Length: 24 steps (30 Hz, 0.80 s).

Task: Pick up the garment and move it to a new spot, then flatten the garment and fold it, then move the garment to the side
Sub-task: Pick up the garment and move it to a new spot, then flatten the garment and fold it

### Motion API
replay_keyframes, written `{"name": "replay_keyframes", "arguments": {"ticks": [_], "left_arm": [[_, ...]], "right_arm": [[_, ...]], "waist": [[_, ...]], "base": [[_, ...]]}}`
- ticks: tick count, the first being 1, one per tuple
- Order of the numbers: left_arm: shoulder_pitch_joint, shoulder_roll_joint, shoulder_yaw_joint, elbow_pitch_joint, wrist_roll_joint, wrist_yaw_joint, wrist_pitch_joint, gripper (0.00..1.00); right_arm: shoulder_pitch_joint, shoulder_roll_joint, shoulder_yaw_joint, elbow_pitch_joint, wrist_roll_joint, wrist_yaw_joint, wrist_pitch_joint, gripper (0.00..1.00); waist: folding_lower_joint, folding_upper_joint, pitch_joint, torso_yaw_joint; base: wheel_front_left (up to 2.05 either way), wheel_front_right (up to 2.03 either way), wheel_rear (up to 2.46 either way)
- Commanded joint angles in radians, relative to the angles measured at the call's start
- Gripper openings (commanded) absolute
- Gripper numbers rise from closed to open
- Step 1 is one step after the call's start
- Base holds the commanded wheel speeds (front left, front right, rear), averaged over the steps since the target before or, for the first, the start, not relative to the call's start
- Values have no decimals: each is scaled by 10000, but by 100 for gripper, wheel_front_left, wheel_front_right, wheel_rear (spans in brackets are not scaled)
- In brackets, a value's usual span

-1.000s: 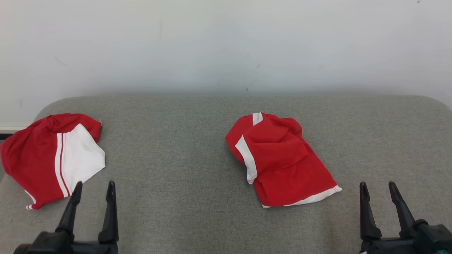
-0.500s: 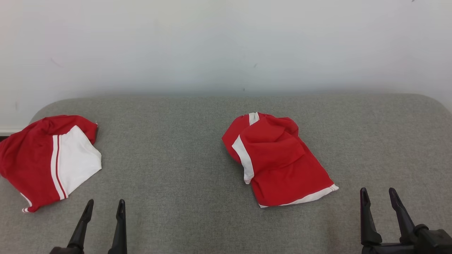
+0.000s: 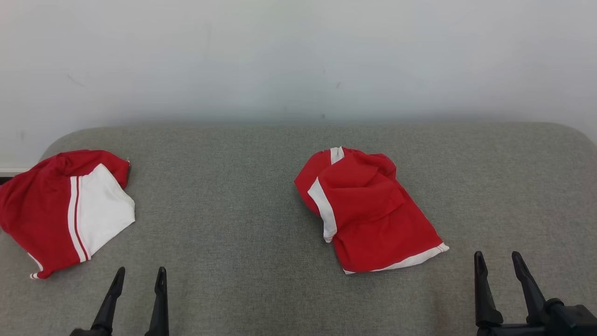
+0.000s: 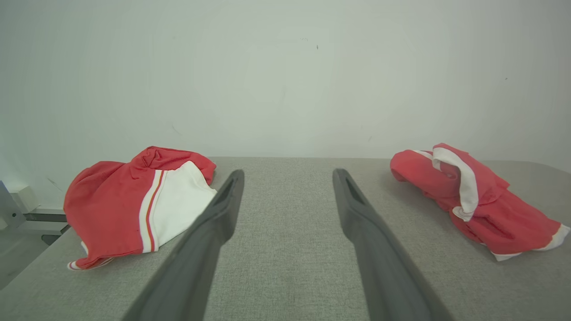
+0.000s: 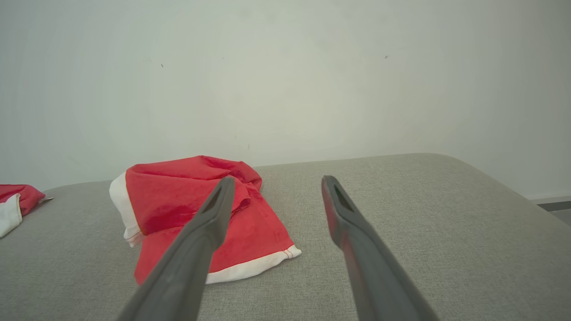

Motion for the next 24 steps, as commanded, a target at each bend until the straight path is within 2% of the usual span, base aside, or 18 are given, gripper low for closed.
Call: {"name": "replay_keyframes", "arguments": {"ticks": [1,24], "left_arm": [[104,-59,44,24,123,-41,-36,100],[137,-354,350,128,482,-326,-37,100]], "right_arm": [[53,-18,28,12,45,-22,-8,100],[-13,-18,121,238,126,-22,-82,100]], "waist": [[-1,0,-2,2],[-1,0,-89,-17]], "base": [[0,0,0],[0,0,0]]}}
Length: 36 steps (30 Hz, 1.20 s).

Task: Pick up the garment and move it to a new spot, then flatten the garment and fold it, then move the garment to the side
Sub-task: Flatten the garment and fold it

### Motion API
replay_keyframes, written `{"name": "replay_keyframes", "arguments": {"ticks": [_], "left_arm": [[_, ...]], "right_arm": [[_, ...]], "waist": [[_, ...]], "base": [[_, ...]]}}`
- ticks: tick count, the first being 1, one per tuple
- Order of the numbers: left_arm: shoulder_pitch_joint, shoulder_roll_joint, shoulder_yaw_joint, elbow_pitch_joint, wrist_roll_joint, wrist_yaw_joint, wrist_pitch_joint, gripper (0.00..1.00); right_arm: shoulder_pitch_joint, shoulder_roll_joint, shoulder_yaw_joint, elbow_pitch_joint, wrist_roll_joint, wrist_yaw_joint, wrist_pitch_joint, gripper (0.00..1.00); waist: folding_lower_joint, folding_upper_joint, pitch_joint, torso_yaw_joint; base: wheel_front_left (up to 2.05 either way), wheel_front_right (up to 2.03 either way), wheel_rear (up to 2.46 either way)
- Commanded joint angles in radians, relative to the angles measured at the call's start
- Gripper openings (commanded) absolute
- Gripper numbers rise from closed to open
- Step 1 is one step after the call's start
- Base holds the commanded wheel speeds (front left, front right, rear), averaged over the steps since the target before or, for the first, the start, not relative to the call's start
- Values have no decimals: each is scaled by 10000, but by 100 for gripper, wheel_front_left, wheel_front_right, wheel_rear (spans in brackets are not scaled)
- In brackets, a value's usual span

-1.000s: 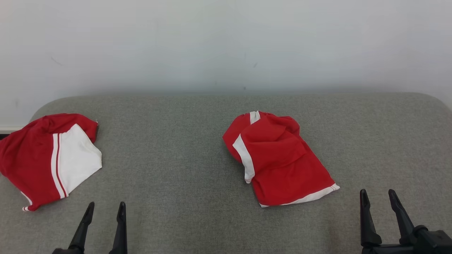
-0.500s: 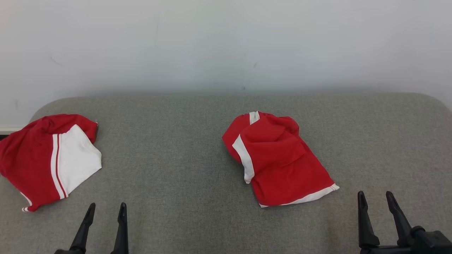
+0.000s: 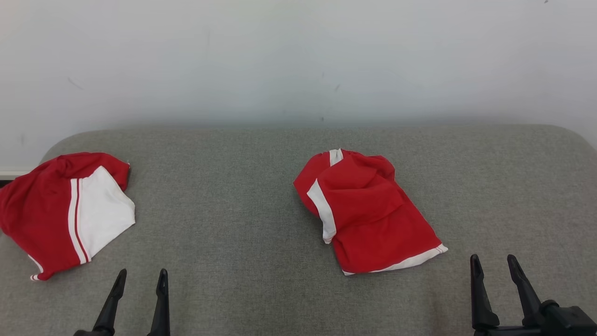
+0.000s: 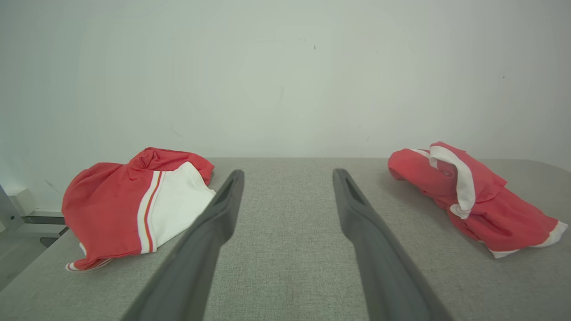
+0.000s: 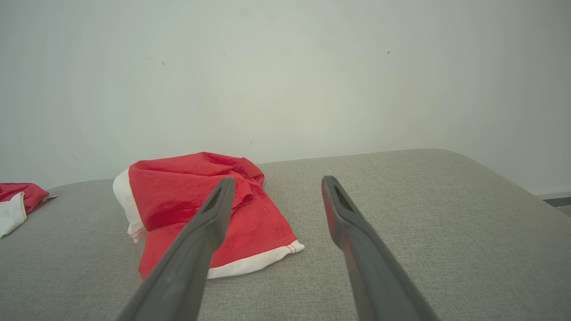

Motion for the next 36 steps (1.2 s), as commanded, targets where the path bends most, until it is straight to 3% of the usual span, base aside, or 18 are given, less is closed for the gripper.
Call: {"name": "replay_keyframes", "arguments": {"ticks": [1,9,18,26,36], "left_arm": [[85,-36,27,11,66,-5,-37,100],[112,-70,83,33,136,-63,-37,100],[-116,-244,46,154,176,-151,-37,100],[-508,-517,-207,380,270,-347,-35,100],[-1106,-894,-526,696,284,-514,-36,100]], "right_arm": [[5,-18,16,15,45,-22,-46,100],[-14,-16,238,79,58,-22,-3,100],[-1249,-18,1913,686,-398,-22,340,100],[-3324,-54,2971,2489,-703,-22,855,100],[-5552,-353,3083,5237,-1297,-22,1229,100]], "waist": [[0,-1,3,19],[0,-1,6,81],[0,-1,143,263],[0,-1,461,911],[0,-1,1166,2094]], "base": [[0,0,0],[0,0,0],[0,0,0],[0,0,0],[0,0,0]]}}
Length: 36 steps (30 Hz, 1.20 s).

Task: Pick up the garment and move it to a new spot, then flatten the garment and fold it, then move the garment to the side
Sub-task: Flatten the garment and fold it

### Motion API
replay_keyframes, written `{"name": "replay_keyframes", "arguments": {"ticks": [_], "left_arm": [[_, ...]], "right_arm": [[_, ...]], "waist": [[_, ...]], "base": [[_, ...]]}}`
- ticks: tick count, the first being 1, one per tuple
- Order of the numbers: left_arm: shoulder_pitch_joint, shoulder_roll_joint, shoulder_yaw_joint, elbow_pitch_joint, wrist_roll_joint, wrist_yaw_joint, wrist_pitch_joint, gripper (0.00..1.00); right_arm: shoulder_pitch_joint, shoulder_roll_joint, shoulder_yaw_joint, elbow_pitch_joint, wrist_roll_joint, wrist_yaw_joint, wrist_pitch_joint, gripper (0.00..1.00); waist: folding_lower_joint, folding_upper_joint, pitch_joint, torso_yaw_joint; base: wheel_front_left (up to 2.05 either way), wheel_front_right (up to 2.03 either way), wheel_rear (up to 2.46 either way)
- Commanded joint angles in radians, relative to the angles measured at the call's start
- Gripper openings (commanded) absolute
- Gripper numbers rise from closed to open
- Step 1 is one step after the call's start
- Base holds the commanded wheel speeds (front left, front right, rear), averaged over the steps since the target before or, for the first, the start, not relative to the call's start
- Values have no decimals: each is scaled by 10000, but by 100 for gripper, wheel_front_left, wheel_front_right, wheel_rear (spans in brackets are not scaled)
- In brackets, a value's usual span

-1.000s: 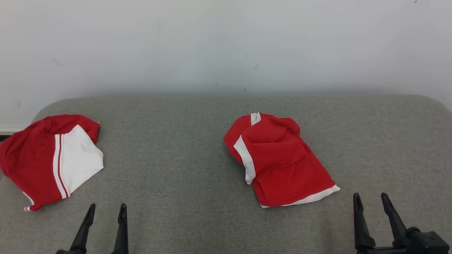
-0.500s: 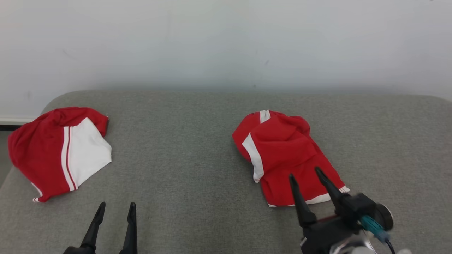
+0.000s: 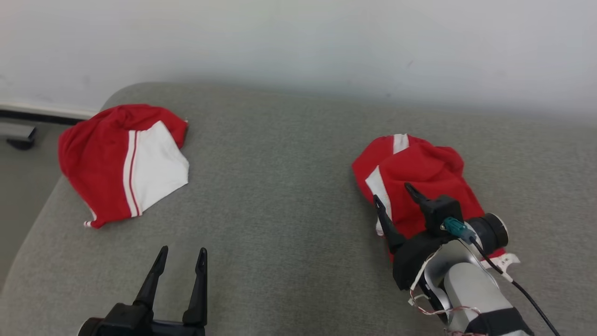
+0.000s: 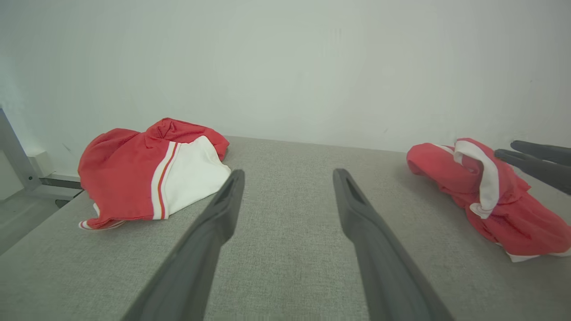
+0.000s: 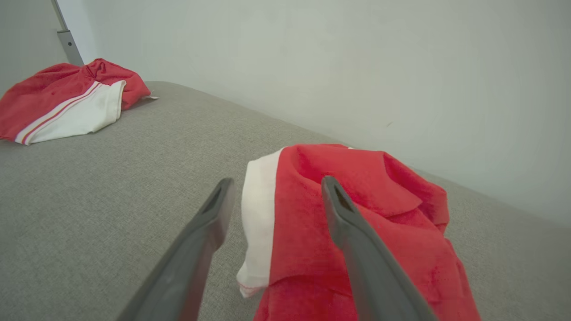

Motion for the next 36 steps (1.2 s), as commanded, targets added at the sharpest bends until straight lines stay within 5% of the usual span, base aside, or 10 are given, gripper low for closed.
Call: {"name": "replay_keyframes", "arguments": {"ticks": [1,6,7,8,19,28,36], "left_arm": [[-124,-51,-9,53,62,-56,-34,100],[-291,-182,-11,156,104,-99,-35,100],[-302,-195,-10,169,103,-108,-35,100],[-307,-208,-12,187,108,-115,-34,100],[102,-211,256,248,213,-129,-35,100],[396,-236,222,186,213,-145,-34,100],[531,-282,197,186,238,-147,-35,100]], "right_arm": [[-225,-58,42,256,-111,-22,-22,100],[-1053,-230,74,1960,-617,-22,262,100],[-1169,-201,32,2145,-605,-22,155,27],[-1281,-196,-4,2306,-640,-22,43,0],[-1089,28,1132,2113,-296,-22,-1643,0],[1239,-923,2974,-1017,406,-22,-1779,0],[4045,-2179,2311,-3735,743,-22,-940,0]], "waist": [[-1,-1,390,512],[-1,-1,557,903],[-1,-1,555,941],[-1,-1,556,969],[-1,-1,-29,242],[-1,-1,-564,-880],[-1,-1,-619,-1603]], "base": [[0,0,0],[0,0,0],[0,0,0],[0,0,0],[0,0,0],[0,0,0],[0,0,0]]}}
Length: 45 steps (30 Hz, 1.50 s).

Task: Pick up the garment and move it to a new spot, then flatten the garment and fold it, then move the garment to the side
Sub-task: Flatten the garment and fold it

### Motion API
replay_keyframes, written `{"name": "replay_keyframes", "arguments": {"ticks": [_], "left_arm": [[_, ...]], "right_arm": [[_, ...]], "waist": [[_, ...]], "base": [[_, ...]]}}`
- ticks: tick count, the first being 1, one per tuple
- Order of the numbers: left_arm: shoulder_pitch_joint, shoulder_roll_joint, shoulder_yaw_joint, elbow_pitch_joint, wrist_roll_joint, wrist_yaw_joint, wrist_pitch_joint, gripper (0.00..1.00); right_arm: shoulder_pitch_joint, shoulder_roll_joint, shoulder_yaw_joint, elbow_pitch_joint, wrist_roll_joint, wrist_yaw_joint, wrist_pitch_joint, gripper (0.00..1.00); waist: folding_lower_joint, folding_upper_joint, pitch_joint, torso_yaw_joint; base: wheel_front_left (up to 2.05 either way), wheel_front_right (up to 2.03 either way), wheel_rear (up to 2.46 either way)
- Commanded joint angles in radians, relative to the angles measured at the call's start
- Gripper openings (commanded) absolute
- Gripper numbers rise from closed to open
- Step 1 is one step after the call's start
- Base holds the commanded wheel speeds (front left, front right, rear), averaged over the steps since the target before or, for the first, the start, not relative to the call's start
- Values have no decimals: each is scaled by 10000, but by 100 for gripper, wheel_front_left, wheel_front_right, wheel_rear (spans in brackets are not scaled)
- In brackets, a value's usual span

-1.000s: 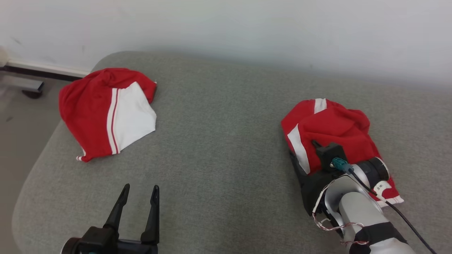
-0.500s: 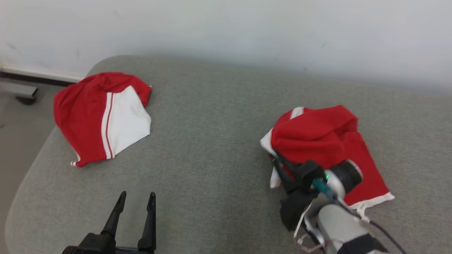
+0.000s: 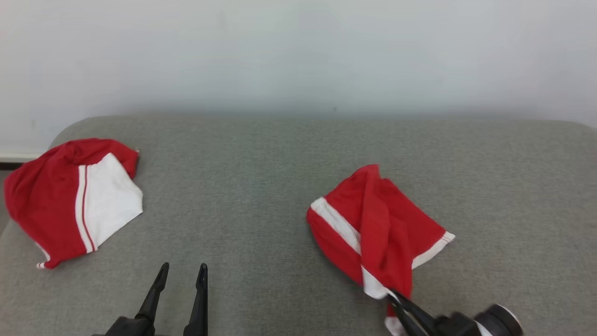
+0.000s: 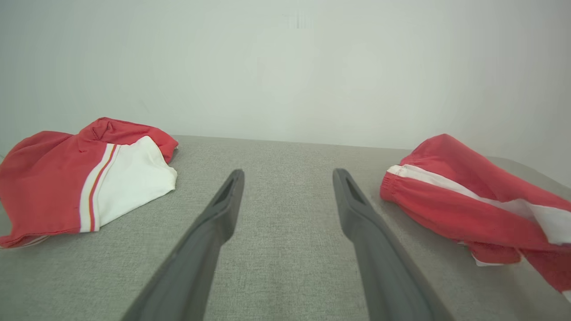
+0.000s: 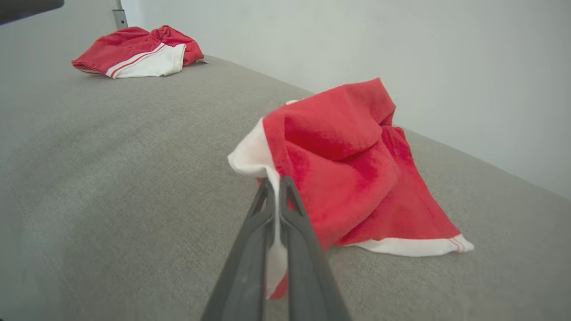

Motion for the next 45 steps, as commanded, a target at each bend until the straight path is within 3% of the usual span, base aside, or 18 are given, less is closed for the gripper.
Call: {"name": "replay_keyframes", "arguments": {"ticks": [1,9,10,11,12,24,35,41,45], "left_arm": [[107,-21,48,-12,52,-3,-34,100],[-23,-17,-147,48,60,-3,-34,100],[-12,-2,-156,46,34,-3,-34,100],[8,12,-155,44,5,-4,-34,100],[36,26,-144,44,-15,-4,-34,100],[142,140,-22,11,39,-4,-34,100],[216,287,159,-107,69,-5,-34,100],[153,381,198,-126,145,-5,-34,100],[-467,630,-280,14,202,-5,-34,100]], "right_arm": [[518,-215,-320,-348,53,-22,172,0],[1944,-396,-1571,-1057,34,-22,742,0],[1969,-303,-1691,-1153,23,-22,646,40],[2001,-223,-1748,-1255,10,-22,536,95],[2022,-149,-1777,-1396,11,-22,370,100],[1990,717,-2651,-2419,357,-22,-476,100],[2622,1936,-4922,-2500,552,-22,-743,100],[2434,2139,-4828,-2398,370,-22,-787,100],[2249,2185,-4679,-2306,343,-22,-796,100]], "waist": [[1,-1,-147,-434],[1,-1,-130,-652],[1,-1,-143,-654],[1,-1,-149,-654],[1,-1,-163,-655],[1,-1,-264,-669],[1,-1,-206,-623],[1,-1,-80,-880],[1,-1,17,-1095]], "base": [[0,0,0],[0,0,0],[0,0,0],[0,0,0],[0,0,0],[0,0,0],[0,0,0],[0,0,0],[0,0,0]]}}
